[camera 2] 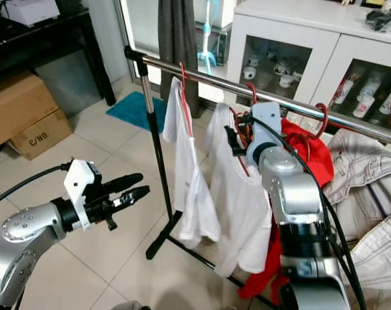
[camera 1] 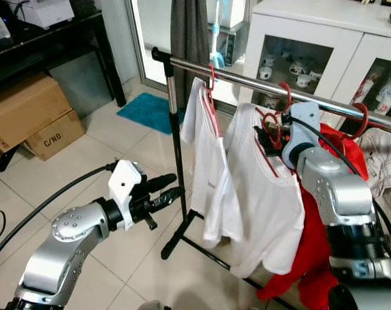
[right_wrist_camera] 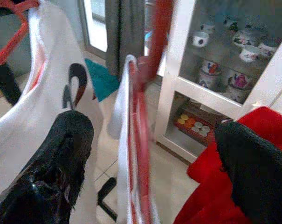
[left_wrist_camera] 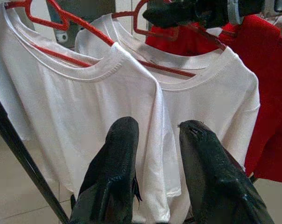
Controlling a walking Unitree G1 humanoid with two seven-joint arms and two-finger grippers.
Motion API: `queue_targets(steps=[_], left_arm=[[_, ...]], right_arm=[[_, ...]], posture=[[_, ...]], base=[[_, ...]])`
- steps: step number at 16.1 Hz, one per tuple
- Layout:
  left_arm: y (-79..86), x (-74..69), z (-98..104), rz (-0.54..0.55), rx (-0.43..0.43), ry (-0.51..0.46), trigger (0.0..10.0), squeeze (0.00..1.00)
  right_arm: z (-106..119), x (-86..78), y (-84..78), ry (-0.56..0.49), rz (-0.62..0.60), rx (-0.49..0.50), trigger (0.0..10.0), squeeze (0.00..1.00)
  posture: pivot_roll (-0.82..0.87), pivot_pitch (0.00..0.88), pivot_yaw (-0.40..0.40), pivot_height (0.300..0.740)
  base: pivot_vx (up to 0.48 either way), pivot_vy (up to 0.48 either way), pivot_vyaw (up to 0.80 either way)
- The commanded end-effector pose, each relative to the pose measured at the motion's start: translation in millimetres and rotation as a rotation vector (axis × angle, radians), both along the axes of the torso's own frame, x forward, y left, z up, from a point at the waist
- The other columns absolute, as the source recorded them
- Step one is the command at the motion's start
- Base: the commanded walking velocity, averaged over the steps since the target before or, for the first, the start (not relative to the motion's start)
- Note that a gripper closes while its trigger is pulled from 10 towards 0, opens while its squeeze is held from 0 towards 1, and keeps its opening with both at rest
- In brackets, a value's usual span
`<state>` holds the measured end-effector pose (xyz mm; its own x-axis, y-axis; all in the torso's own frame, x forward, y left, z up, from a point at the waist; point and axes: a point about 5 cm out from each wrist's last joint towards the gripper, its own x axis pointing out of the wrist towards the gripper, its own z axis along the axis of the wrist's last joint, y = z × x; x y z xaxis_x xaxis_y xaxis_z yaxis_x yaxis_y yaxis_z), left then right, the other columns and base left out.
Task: Hang hanger
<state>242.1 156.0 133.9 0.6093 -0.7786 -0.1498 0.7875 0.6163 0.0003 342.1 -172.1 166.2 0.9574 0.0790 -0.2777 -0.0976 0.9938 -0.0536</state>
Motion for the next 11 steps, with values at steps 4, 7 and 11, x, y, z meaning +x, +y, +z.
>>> queue_targets(steps=[4,7,11], left_arm=[[0.3,0.4,2.0,-0.009,0.007,-0.010,10.0,0.00],[2.0,0.2,-0.3,-0.009,0.008,-0.005,10.0,0.00],[2.7,2.7,-0.4,-0.015,0.011,-0.005,10.0,0.00]], right_arm=[[-1.9,10.6,-6.1,0.013,-0.002,0.057,0.0,0.00],[-7.6,13.8,-9.1,0.038,0.004,0.072,0.0,0.00],[-11.9,20.9,-12.0,0.056,0.007,0.077,0.0,0.00]], posture=[[0.00,0.000,0.033,0.740],[0.00,0.000,0.033,0.740],[0.00,0.000,0.035,0.740]], base=[[0.000,0.000,0.00],[0.000,0.000,0.00],[0.000,0.000,0.00]])
